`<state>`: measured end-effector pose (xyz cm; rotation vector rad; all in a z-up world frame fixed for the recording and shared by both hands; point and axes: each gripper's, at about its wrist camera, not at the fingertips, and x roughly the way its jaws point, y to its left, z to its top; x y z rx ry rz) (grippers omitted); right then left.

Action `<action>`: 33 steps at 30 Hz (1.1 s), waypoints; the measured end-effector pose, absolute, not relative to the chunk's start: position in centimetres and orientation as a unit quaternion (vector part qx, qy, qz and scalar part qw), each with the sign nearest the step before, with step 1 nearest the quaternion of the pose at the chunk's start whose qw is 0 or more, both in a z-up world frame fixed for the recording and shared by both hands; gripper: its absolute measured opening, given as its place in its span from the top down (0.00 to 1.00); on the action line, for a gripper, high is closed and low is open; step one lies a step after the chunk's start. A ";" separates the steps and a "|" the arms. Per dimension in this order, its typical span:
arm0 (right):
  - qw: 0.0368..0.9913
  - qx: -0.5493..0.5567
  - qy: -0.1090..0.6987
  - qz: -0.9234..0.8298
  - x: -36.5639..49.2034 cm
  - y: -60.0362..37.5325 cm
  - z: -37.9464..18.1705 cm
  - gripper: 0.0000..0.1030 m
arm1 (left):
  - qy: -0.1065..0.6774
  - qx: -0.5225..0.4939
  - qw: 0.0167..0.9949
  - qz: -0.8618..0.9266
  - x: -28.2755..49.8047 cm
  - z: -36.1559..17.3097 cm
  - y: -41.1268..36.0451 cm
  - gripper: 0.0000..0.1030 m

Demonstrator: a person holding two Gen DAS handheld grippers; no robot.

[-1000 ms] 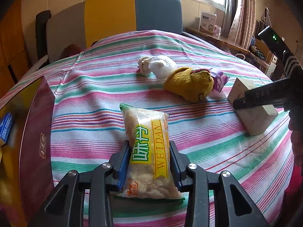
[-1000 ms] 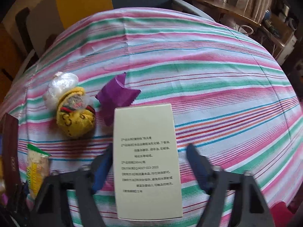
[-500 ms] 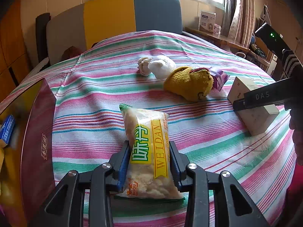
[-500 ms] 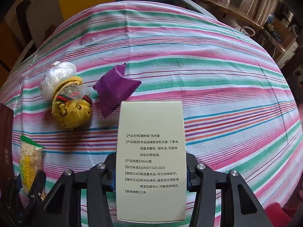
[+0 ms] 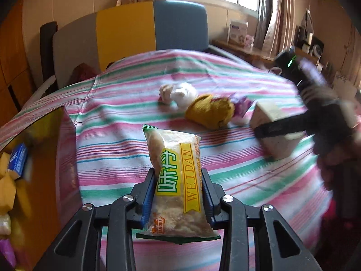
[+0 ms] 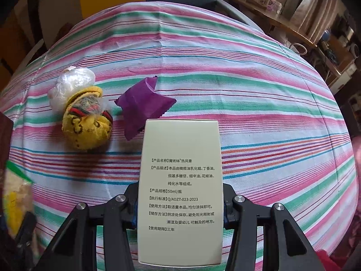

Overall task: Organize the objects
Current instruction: 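Carry the snack bag into the gold tray and open the left tool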

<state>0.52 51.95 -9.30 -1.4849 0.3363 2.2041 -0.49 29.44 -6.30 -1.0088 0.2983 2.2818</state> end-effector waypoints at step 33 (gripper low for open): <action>0.217 -0.543 0.070 0.808 0.2 51.1 -9.8 0.51 | -0.024 -0.493 0.171 0.853 -17.0 -6.2 10.9 0.64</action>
